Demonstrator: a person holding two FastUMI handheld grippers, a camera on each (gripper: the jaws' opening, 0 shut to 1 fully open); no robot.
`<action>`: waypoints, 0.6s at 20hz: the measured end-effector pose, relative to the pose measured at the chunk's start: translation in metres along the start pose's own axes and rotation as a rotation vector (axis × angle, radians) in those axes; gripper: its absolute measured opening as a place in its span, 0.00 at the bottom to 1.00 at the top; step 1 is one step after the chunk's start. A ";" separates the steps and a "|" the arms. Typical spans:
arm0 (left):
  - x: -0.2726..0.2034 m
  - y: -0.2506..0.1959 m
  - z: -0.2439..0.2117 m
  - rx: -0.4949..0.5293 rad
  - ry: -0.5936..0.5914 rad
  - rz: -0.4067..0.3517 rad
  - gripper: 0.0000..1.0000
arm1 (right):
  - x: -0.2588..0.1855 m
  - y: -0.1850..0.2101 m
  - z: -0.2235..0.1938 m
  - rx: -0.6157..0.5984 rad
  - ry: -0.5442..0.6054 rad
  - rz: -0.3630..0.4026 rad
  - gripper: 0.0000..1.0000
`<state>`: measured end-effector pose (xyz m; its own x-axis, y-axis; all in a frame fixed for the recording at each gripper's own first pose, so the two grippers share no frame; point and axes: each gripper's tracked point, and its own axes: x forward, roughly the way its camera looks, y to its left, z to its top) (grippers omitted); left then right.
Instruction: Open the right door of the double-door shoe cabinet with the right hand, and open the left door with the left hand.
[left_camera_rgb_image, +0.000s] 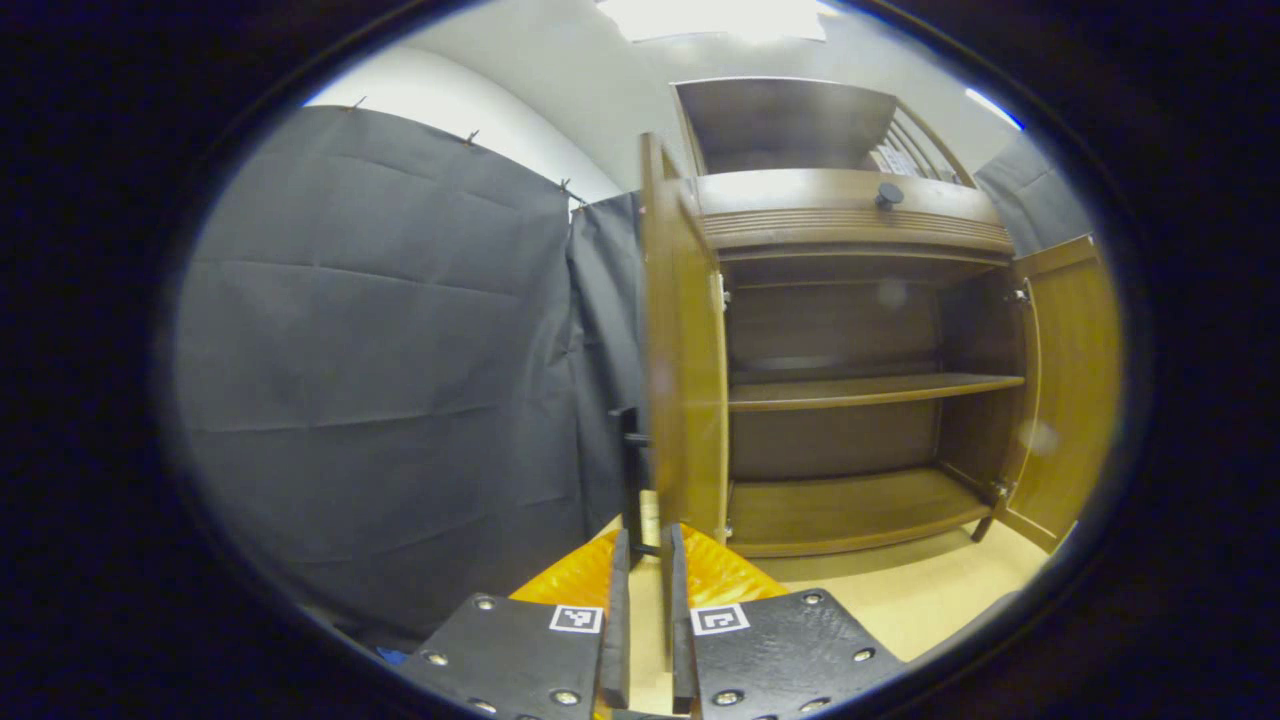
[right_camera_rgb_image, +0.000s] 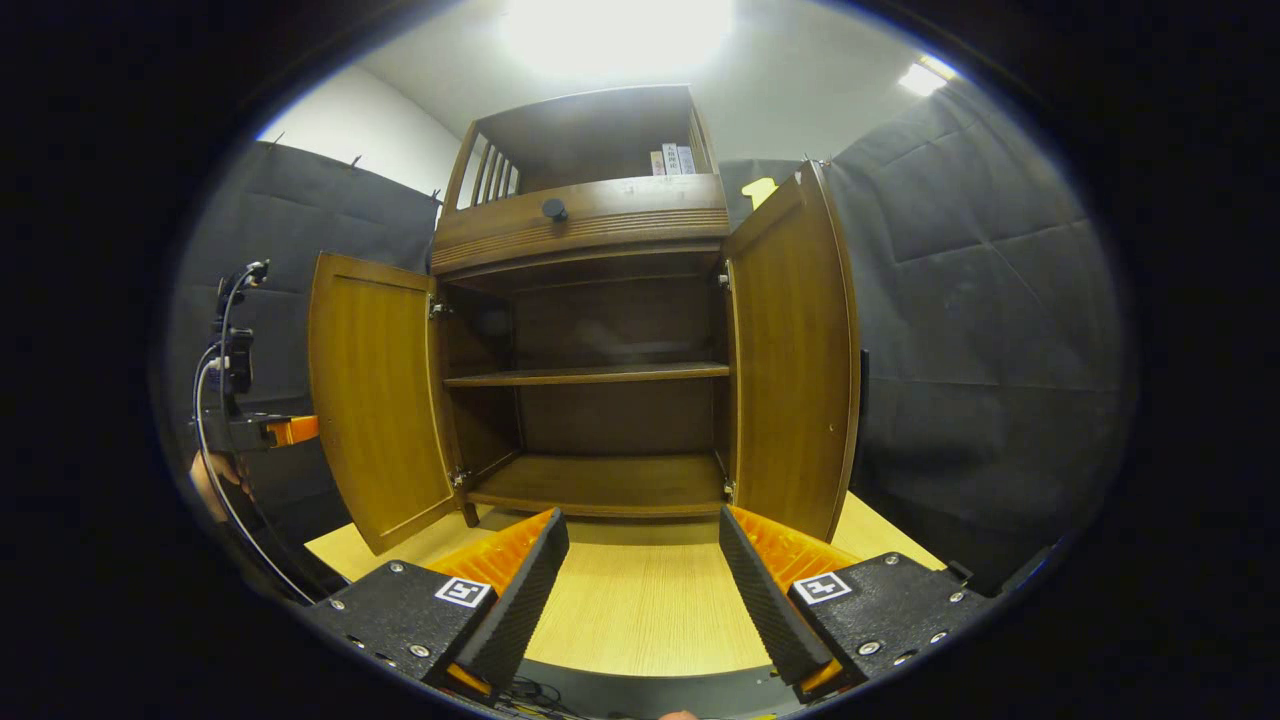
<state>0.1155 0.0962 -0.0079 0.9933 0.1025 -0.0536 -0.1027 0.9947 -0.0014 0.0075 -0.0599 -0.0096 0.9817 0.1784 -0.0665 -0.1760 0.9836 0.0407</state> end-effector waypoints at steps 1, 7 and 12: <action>-0.002 0.002 0.001 0.003 -0.006 -0.003 0.22 | 0.000 0.000 0.000 -0.002 0.001 0.001 0.94; -0.021 -0.009 0.013 -0.002 -0.048 -0.068 0.22 | 0.000 0.000 0.004 0.001 -0.021 -0.012 0.92; -0.054 -0.024 0.023 -0.011 -0.070 -0.125 0.22 | -0.001 -0.001 0.009 -0.010 -0.059 -0.031 0.94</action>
<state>0.0659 0.0674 0.0182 0.9996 -0.0212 0.0173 0.0215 0.9997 -0.0142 0.0069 -0.0610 -0.0009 0.9893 0.1459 -0.0086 -0.1456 0.9889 0.0296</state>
